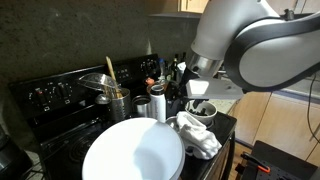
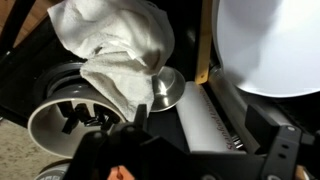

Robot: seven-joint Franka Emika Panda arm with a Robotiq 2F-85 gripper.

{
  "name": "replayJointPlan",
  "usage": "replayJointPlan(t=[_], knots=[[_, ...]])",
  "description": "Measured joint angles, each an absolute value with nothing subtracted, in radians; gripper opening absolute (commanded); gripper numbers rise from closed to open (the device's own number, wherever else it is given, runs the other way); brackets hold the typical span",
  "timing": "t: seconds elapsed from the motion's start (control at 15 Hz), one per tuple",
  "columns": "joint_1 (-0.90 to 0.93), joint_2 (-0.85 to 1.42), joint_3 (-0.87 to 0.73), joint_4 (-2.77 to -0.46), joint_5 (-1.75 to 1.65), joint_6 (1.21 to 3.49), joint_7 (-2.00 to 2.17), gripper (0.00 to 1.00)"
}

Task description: Put the wooden spoon in the utensil holder

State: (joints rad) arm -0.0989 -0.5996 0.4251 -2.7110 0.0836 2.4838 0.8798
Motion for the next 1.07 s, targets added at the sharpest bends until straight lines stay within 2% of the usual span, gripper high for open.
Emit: replayJointPlan(t=[0.47, 1.07], knots=[[-0.192, -0.38, 0.505, -2.683, -0.155, 2.637, 1.297, 1.0], [-0.243, -0.141, 0.545, -2.548, -0.462, 2.647, 1.697, 1.0]])
